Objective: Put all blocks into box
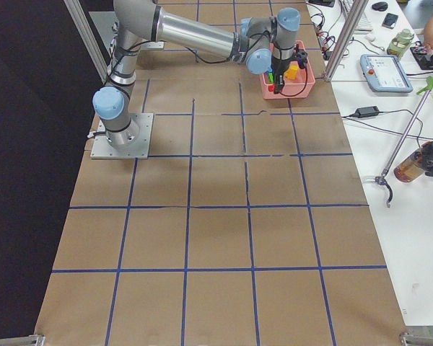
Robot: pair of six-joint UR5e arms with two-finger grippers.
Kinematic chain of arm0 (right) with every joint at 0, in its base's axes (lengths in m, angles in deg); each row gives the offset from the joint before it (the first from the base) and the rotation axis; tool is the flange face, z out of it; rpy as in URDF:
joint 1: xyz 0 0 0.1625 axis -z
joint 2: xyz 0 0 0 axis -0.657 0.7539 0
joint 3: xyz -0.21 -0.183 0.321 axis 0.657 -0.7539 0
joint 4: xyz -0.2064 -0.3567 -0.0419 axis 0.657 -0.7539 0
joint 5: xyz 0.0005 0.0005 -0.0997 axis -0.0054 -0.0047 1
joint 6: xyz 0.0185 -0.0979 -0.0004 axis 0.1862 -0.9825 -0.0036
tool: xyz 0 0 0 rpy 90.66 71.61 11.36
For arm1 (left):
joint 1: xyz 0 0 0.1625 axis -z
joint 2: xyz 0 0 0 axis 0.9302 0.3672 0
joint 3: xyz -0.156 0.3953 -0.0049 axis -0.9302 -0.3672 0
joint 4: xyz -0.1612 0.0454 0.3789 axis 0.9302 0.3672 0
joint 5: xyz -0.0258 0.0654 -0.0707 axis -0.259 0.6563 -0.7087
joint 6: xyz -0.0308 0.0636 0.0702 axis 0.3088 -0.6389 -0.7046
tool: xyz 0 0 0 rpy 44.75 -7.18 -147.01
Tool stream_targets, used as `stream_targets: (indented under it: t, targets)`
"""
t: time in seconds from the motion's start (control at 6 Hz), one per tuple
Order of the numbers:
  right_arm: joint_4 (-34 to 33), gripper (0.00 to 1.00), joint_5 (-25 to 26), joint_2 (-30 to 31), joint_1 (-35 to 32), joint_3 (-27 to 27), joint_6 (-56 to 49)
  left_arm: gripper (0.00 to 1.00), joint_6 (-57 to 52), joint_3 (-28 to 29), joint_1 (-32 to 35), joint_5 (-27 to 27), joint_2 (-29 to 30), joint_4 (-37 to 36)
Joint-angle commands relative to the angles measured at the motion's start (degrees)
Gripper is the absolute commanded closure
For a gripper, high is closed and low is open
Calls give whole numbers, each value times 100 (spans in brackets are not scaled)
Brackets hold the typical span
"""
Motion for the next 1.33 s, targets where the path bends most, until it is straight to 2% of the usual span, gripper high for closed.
stream_targets:
  t: [0.0, 0.17, 0.33, 0.5, 0.67, 0.83, 1.0, 1.17]
  targets:
    - [-24, 66, -6, -931, -929, -843, 1719, 0, 496, -110, -11, -321, -151, 23]
    - [-50, 66, 2, -1363, -1090, -1057, 1944, 0, 496, -163, 15, -321, -195, 23]
    - [-312, 51, 2, -1542, -1100, -1068, 1937, 0, 496, -311, -2, -295, -317, 31]
    - [-340, 1, -6, -1491, -1091, -1085, 1937, 0, 557, -548, -11, -320, -431, -21]
    - [-210, 0, 11, -1334, -1048, -1181, 1903, 0, 540, -620, -20, -312, -519, -91]
    - [322, 0, 11, -1098, -969, -1278, 1815, 0, 531, -620, -28, -312, -520, -100]
    - [458, 0, 37, -921, -820, -1261, 1310, 0, 531, -620, -28, -312, -520, -100]
    - [903, 0, 29, -598, -619, -1218, 1061, 0, 531, -620, -37, -312, -520, -109]
